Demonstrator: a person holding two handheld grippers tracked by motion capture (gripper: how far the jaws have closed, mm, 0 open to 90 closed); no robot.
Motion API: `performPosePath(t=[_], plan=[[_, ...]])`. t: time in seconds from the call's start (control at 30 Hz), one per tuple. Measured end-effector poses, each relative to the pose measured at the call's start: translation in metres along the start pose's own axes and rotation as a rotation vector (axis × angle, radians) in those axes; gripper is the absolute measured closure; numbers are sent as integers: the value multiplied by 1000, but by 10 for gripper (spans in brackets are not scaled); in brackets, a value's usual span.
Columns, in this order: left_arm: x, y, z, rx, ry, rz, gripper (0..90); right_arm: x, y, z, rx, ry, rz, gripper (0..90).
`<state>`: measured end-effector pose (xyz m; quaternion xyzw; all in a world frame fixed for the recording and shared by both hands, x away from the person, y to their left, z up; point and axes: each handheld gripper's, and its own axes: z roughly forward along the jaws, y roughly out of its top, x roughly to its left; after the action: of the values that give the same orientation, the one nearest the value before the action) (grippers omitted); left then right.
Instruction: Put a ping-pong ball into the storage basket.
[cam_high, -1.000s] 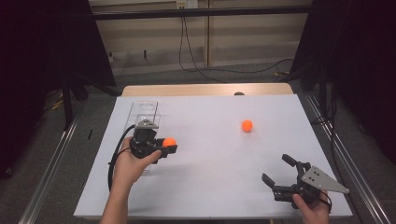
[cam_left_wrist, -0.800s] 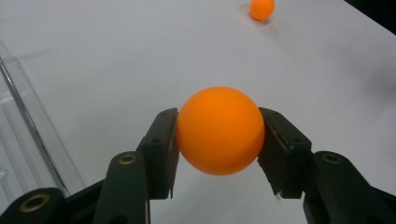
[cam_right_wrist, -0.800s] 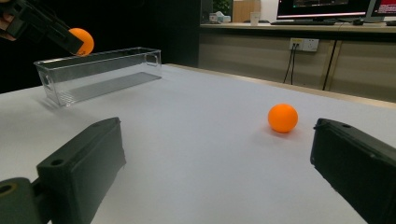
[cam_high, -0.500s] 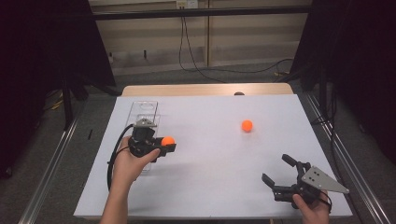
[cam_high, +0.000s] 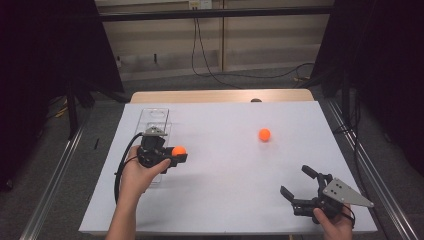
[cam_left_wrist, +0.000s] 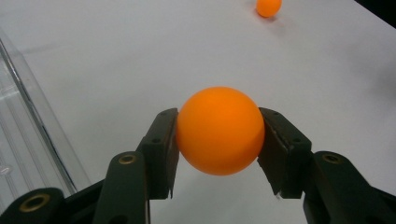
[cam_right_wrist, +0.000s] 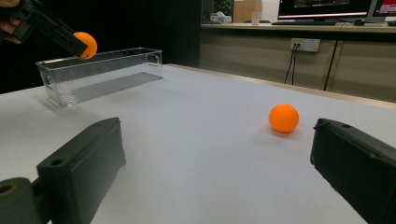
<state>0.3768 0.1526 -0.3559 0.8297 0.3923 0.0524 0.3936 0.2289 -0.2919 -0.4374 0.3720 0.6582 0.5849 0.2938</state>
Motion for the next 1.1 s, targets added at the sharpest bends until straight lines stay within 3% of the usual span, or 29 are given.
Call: performPosePath(t=[1.1], plan=[[16, -3, -4, -27, 38, -10, 509, 0, 0, 0, -6, 5, 0, 23]])
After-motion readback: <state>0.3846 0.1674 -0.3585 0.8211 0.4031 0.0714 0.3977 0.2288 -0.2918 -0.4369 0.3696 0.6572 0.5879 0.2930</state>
